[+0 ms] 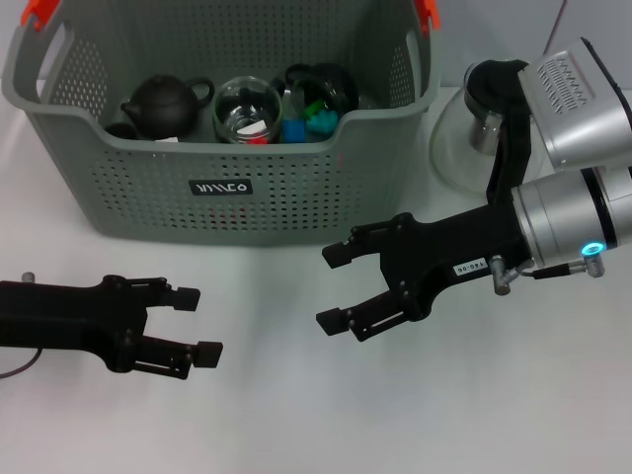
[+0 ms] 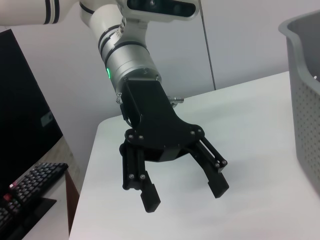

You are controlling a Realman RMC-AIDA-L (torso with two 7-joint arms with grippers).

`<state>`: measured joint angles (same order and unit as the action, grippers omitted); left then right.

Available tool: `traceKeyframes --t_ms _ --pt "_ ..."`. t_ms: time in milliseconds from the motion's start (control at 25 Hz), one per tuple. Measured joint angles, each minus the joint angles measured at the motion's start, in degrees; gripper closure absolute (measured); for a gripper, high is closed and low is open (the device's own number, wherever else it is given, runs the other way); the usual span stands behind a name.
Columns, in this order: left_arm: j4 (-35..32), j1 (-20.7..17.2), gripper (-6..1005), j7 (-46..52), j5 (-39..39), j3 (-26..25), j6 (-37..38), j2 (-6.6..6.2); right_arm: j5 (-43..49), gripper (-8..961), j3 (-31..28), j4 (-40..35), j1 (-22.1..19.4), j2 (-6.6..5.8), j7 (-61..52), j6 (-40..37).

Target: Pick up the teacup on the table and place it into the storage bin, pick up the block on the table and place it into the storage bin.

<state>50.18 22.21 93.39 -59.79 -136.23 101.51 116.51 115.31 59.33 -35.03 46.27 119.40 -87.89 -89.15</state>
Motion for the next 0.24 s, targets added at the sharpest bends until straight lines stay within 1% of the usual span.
traceKeyframes --t_ms 240 --pt "-0.78 0.44 49 0.03 0.65 0.00 0.00 -0.12 0.00 29 0.00 0.04 -0.06 0.04 -0.01 -0.13"
